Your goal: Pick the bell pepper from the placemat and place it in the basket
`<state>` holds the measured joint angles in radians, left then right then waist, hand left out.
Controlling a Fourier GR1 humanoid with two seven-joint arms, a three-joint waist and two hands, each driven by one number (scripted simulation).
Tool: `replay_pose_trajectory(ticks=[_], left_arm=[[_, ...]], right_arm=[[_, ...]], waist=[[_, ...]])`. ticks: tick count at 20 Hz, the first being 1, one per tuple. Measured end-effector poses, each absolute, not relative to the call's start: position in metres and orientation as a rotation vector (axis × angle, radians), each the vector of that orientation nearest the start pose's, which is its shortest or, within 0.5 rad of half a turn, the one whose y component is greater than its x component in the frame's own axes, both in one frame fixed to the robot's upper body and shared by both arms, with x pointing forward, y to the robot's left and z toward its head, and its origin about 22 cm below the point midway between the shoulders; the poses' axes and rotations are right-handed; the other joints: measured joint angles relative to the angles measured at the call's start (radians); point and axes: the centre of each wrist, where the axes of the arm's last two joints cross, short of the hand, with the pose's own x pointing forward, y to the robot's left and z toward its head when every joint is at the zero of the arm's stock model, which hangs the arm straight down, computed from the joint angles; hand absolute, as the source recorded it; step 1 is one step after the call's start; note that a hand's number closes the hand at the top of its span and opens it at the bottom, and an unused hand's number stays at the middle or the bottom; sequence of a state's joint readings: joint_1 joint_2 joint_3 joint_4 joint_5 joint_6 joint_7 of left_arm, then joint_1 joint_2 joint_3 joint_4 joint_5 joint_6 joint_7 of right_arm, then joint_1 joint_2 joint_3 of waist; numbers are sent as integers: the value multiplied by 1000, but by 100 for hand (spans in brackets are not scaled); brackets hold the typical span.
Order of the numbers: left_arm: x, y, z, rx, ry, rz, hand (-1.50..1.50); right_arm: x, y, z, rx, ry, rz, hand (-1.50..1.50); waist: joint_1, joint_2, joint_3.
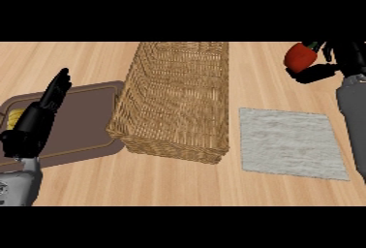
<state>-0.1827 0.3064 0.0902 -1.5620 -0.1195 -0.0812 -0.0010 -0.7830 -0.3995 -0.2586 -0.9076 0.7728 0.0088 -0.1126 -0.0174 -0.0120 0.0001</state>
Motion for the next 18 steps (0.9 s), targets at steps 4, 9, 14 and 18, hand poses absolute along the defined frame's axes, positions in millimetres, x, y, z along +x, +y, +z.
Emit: replay_pose_trajectory(ticks=[4,9,14,18], left_arm=[[284,299,74,312,-1706,-367,0],[282,300,73,302,-1709,-370,0],[288,297,75,298,-1716,-373,0],[288,297,73,290,-1719,-374,0]], right_arm=[[412,-302,196,-821,-1770,638,150],[403,-267,268,-703,-1869,646,150],[394,-220,318,-597,-1880,675,150],[392,-176,347,-553,-1846,721,150]], waist=[[-2,-1,-1],[6,1,-1],[14,5,-1],[23,8,-1]])
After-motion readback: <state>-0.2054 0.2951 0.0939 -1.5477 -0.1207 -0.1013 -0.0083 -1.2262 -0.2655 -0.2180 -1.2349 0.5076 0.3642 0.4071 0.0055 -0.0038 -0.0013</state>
